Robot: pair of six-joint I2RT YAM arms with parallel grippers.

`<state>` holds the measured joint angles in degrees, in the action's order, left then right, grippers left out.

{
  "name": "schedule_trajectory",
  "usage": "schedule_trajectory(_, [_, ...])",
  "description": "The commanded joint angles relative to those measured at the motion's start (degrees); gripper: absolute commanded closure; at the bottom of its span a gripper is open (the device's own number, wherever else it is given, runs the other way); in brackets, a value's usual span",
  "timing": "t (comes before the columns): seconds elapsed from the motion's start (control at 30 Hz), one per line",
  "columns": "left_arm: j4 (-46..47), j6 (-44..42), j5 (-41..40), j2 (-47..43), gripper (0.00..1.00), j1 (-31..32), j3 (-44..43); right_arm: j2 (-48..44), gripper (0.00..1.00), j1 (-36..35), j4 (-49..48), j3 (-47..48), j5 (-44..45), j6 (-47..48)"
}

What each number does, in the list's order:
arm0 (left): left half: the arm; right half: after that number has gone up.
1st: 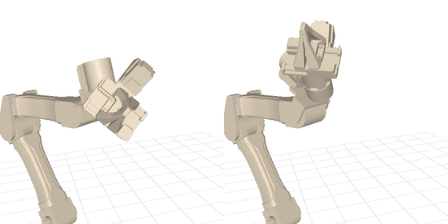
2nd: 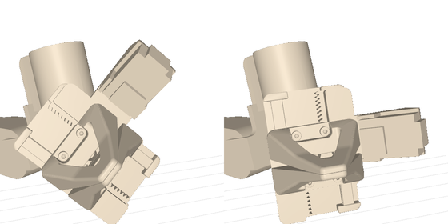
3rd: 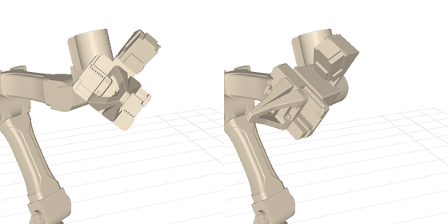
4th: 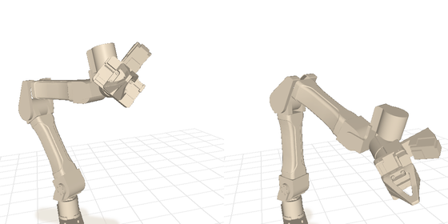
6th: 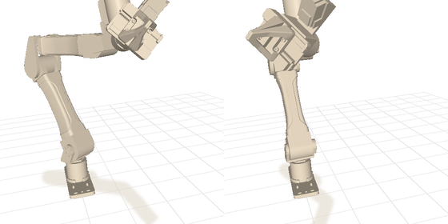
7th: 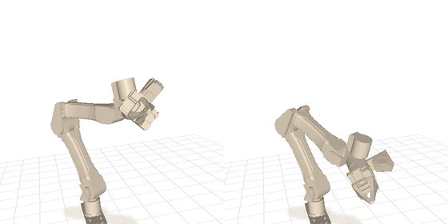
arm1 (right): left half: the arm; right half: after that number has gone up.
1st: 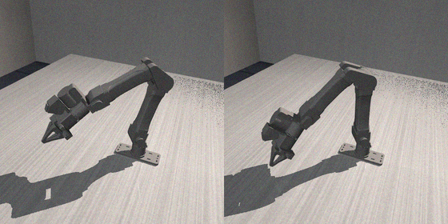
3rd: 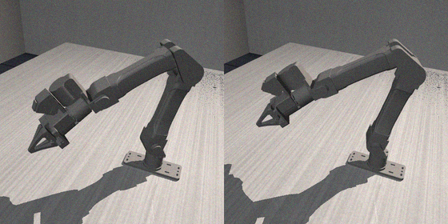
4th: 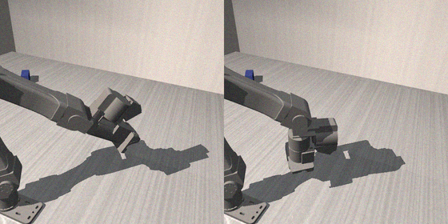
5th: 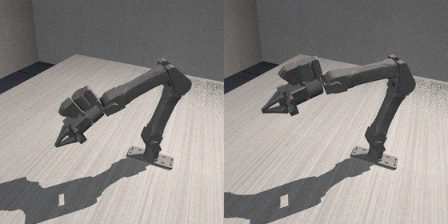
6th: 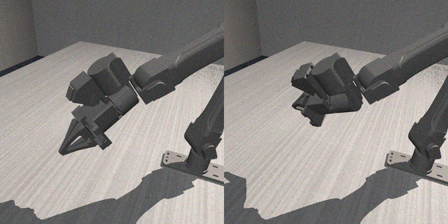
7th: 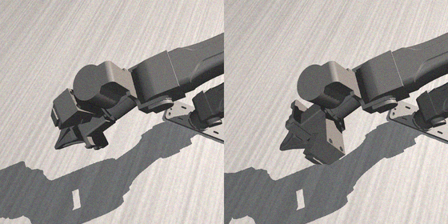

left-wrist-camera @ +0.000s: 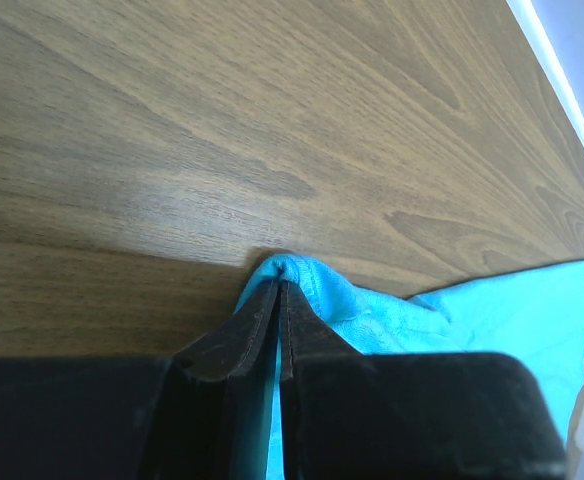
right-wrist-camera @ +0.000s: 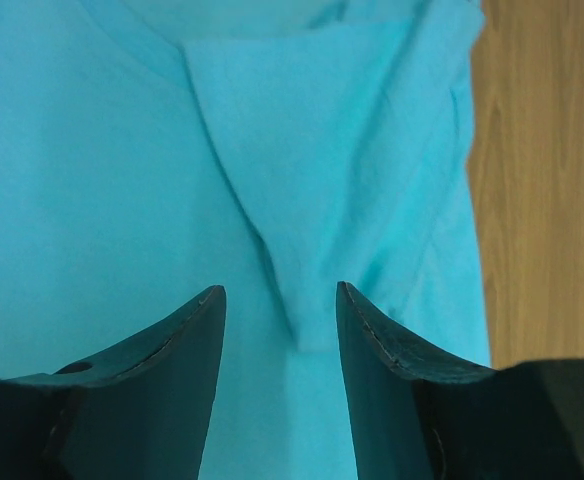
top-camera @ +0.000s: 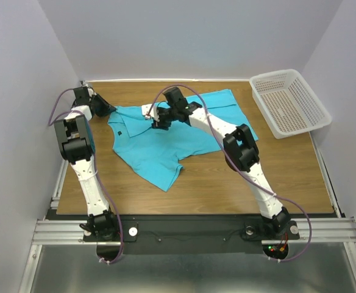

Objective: Fold and stack the t-shirts
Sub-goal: Fold the tshirt

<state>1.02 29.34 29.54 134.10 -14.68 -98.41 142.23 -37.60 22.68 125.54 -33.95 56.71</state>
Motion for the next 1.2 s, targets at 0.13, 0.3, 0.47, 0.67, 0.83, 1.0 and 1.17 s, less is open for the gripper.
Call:
schedule_trajectory(0.13, [-0.8, -1.9, 0.3, 1.2, 0.83, 0.0, -2.1, 4.4, 0.48, -9.1, -2.3, 8.2, 2.7, -14.7])
schedule_trajectory(0.3, [-0.8, -1.7, 0.4, 1.2, 0.83, 0.0, -2.4, 6.4, 0.48, -10.5, -10.7, 9.0, 7.8, -22.1])
schedule_trajectory(0.47, [-0.9, -1.7, 0.6, 1.2, 0.83, 0.0, -2.8, 9.7, 0.49, -11.1, -12.6, 11.7, 11.6, -25.3])
schedule_trajectory(0.67, [-0.9, -1.7, 0.8, 1.4, 0.83, 0.0, -2.8, 11.4, 0.49, -11.3, -16.0, 12.2, 15.3, -28.3])
schedule_trajectory(0.83, [-0.9, -1.8, 0.9, 1.4, 0.83, 0.0, -2.9, 12.0, 0.49, -11.7, -16.9, 11.8, 15.6, -28.7])
schedule_trajectory(1.0, [-0.9, -1.6, 1.2, 1.6, 0.83, 0.0, -3.2, 11.4, 0.5, -11.9, -17.6, 11.6, 14.8, -29.8])
schedule_trajectory(1.17, [-0.9, -1.6, 1.3, 1.8, 0.83, 0.1, -3.5, 10.6, 0.5, -12.0, -18.5, 11.4, 12.7, -31.2])
